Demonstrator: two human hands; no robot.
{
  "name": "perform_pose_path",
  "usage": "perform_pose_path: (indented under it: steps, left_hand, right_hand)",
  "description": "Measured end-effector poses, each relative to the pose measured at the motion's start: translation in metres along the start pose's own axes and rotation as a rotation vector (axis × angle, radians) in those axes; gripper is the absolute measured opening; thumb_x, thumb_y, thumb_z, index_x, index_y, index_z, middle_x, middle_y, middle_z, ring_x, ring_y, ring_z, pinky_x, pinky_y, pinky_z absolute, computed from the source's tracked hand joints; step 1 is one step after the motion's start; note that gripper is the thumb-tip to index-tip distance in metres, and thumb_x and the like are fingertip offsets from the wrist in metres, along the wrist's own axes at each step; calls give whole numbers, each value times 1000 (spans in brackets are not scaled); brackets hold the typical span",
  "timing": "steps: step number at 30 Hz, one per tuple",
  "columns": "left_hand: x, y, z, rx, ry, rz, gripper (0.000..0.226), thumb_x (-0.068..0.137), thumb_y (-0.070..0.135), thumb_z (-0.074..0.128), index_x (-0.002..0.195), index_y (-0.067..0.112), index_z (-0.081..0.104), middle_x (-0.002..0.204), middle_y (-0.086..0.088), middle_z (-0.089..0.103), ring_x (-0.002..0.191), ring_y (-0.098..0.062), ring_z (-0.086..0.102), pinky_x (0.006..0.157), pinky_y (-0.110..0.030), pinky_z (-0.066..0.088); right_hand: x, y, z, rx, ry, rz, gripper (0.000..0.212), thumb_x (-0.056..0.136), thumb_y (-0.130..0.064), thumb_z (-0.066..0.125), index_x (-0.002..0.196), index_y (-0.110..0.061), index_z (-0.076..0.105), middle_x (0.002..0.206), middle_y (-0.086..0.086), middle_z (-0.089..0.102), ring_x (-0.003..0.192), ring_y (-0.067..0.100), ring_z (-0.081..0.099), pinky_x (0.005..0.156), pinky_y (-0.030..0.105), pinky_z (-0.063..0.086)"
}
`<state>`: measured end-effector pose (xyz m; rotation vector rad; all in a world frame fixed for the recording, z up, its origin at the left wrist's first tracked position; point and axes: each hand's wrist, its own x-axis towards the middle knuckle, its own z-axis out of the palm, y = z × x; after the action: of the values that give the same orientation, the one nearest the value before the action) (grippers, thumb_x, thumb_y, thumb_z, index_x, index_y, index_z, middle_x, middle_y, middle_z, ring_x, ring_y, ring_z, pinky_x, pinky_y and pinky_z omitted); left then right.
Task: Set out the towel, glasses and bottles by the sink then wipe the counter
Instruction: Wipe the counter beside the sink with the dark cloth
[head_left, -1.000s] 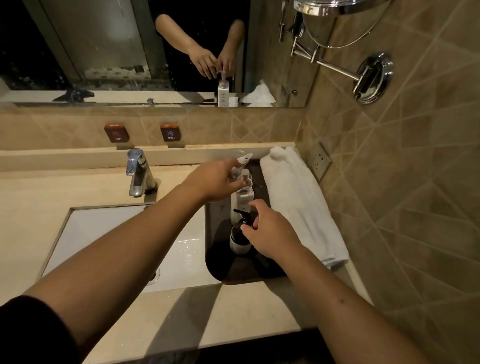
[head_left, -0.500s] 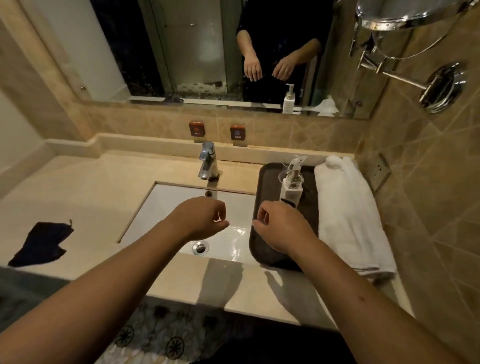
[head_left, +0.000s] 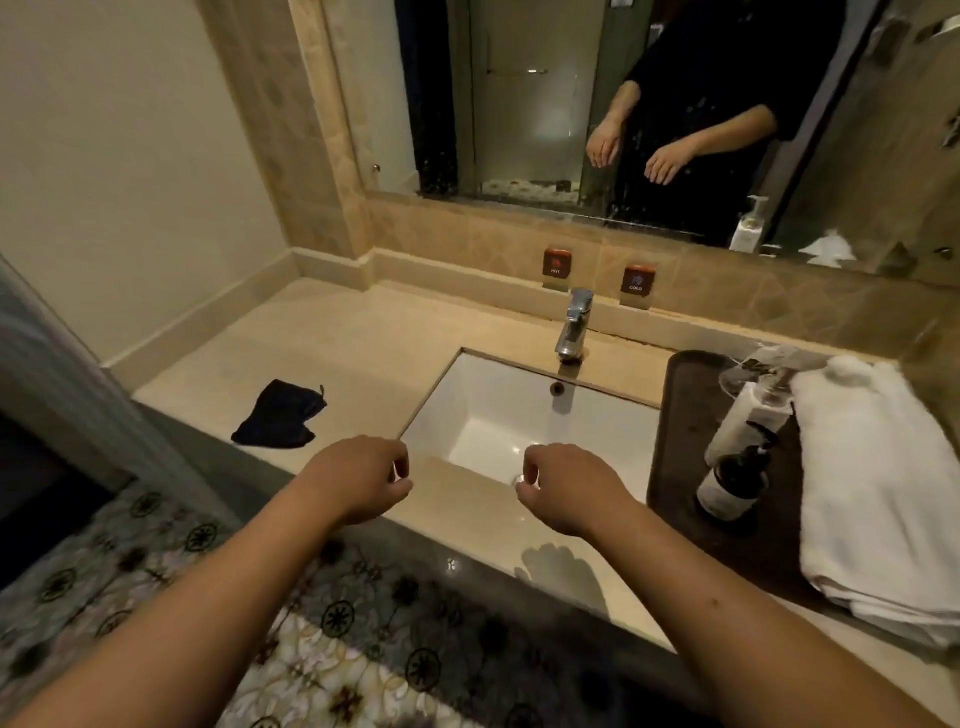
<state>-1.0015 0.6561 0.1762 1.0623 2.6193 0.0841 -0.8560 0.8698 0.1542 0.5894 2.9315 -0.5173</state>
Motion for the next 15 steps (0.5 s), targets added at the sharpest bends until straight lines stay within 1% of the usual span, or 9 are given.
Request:
perform_pose_path:
  steps: [2, 5, 7, 9, 11, 13, 15]
  left_hand:
    - [-9, -43, 2, -31, 9, -17, 21, 93, 44, 59, 106, 29, 66, 100, 10, 71, 85, -9, 63, 75, -30, 53]
    - [-25, -112, 6, -67, 54, -38, 14, 90, 44, 61, 95, 32, 66, 91, 13, 70, 78, -6, 62, 66, -25, 47]
    - [-33, -156, 7, -78, 66, -42, 12, 89, 44, 61, 88, 34, 65, 86, 14, 69, 75, -4, 61, 62, -24, 45]
    - [-39, -203, 5, -81, 56, -55, 11, 88, 45, 62, 85, 34, 64, 83, 14, 68, 74, -4, 61, 60, -24, 45]
    - [-40, -245, 3, -77, 56, -74, 11, 88, 45, 62, 83, 35, 63, 81, 15, 66, 73, -3, 60, 60, -25, 46]
    - [-38, -279, 1, -73, 57, -90, 12, 87, 45, 64, 81, 35, 63, 80, 16, 66, 72, -2, 60, 61, -26, 48]
    - [-31, -305, -2, -76, 51, -98, 13, 88, 45, 64, 80, 34, 63, 80, 16, 66, 72, -3, 60, 62, -27, 48]
  right_hand:
    - [11, -36, 12, -18, -18, 2, 15, 91, -41, 62, 93, -26, 63, 90, -5, 65, 76, 12, 59, 75, 31, 55]
    - [26, -94, 34, -38, -46, 2, 15, 90, -41, 60, 94, -26, 62, 93, -4, 66, 80, 15, 60, 78, 34, 56]
    - [34, -129, 49, -34, -77, 4, 17, 91, -41, 59, 95, -25, 62, 96, -3, 67, 84, 16, 62, 82, 37, 57]
    - [43, -167, 64, -38, -110, -10, 21, 92, -41, 58, 99, -23, 64, 102, 0, 68, 90, 18, 62, 83, 37, 55]
    - [51, -200, 75, -34, -137, -16, 22, 94, -41, 56, 101, -21, 64, 105, 1, 67, 92, 19, 61, 81, 34, 52]
    - [57, -226, 82, -34, -149, -11, 22, 95, -41, 56, 100, -21, 62, 105, 3, 67, 90, 21, 59, 74, 32, 46]
    - [63, -244, 87, -36, -156, 3, 19, 96, -41, 56, 98, -22, 60, 105, 4, 67, 92, 22, 60, 73, 32, 45]
